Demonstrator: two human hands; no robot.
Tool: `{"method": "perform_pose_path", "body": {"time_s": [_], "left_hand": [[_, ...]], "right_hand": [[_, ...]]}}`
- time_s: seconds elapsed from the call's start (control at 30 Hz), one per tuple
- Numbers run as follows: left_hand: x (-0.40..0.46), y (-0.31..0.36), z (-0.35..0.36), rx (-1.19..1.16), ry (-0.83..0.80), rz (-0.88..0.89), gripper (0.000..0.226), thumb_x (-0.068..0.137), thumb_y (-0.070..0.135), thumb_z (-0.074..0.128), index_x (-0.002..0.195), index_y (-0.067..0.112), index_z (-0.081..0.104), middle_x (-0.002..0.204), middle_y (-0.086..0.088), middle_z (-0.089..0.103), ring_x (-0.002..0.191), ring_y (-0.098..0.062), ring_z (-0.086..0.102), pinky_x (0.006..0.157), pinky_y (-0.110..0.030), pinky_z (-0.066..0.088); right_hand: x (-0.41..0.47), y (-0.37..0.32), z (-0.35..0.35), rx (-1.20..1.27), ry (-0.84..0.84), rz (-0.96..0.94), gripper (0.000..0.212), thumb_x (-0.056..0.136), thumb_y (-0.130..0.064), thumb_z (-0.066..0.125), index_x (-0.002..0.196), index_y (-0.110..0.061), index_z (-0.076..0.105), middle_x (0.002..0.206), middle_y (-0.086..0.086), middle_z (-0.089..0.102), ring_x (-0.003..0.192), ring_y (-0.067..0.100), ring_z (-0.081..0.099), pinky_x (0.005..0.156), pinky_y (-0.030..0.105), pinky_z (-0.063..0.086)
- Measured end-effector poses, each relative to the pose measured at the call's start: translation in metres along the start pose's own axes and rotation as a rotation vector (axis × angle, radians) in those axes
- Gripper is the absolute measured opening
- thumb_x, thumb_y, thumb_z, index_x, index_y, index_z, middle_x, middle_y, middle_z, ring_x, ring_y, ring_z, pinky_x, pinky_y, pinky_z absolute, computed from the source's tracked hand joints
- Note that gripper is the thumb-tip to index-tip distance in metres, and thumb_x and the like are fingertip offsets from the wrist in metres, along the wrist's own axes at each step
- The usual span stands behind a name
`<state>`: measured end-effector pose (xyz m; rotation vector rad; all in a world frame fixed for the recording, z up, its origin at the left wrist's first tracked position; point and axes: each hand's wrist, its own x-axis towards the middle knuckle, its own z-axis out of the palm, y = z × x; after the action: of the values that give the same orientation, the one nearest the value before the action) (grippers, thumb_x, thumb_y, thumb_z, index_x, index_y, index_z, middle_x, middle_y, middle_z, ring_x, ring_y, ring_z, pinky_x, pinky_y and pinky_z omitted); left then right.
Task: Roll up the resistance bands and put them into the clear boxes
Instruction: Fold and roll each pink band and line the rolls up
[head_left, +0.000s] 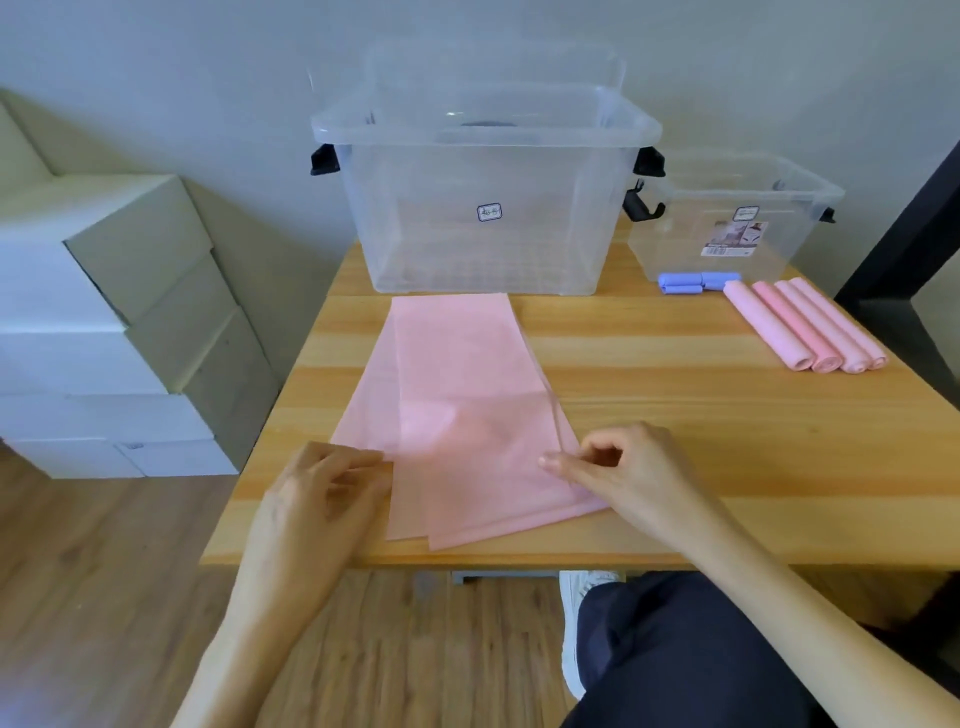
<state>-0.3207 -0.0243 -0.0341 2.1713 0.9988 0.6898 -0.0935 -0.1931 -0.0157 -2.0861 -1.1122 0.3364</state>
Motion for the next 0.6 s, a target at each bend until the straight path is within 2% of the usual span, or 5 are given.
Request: {"method": "perform_pose_path", "body": {"time_s": [0.1,0.2,0.33,0.43,0.6], "left_hand": [[-0.014,-0.004,0.004,0.081,-0.015,0.02,0.025,0.081,0.042,0.073,0.105,0.045,0.065,0.107,0.022,0.051,0.099,-0.001,0.053,0.075,-0.011,0.036],[-0.023,-0.004,0.007,0.109,-0.035,0.068,0.032,0.077,0.048,0.073,0.107,0.042,0.065,0.105,0.025,0.05,0.101,0.001,0.045,0.079,-0.008,0.034],[-0.023,-0.009,0.007,0.1,-0.05,0.132,0.036,0.074,0.046,0.079,0.107,0.035,0.07,0.102,0.025,0.053,0.096,0.001,0.049,0.078,-0.011,0.035],[-0.026,-0.012,0.005,0.073,-0.071,0.16,0.042,0.071,0.062,0.067,0.106,0.038,0.069,0.099,0.025,0.055,0.095,0.0,0.053,0.076,-0.014,0.038],[-0.029,-0.012,0.002,0.072,-0.079,0.219,0.043,0.071,0.072,0.062,0.1,0.041,0.069,0.1,0.022,0.054,0.094,-0.004,0.057,0.073,-0.015,0.043]], "right_hand": [[-0.009,-0.009,0.007,0.046,-0.071,0.012,0.028,0.071,-0.04,0.084,0.061,-0.019,0.068,0.056,-0.016,0.057,0.055,-0.001,0.045,0.055,0.013,0.035],[-0.015,-0.017,0.01,0.181,-0.127,0.023,0.017,0.08,-0.026,0.08,0.07,-0.016,0.07,0.062,-0.016,0.06,0.058,-0.001,0.047,0.059,0.011,0.036],[-0.018,-0.017,0.006,0.253,-0.096,0.029,0.014,0.085,-0.03,0.074,0.078,-0.018,0.07,0.075,-0.007,0.067,0.072,0.012,0.059,0.068,0.018,0.042],[-0.025,-0.014,0.008,0.187,-0.165,0.028,0.014,0.074,-0.039,0.08,0.084,-0.031,0.075,0.082,-0.016,0.062,0.077,0.002,0.053,0.07,0.01,0.039],[-0.018,-0.011,0.007,0.29,-0.135,0.026,0.008,0.079,-0.026,0.078,0.072,-0.027,0.076,0.078,-0.005,0.068,0.069,0.004,0.053,0.066,0.011,0.038]]}}
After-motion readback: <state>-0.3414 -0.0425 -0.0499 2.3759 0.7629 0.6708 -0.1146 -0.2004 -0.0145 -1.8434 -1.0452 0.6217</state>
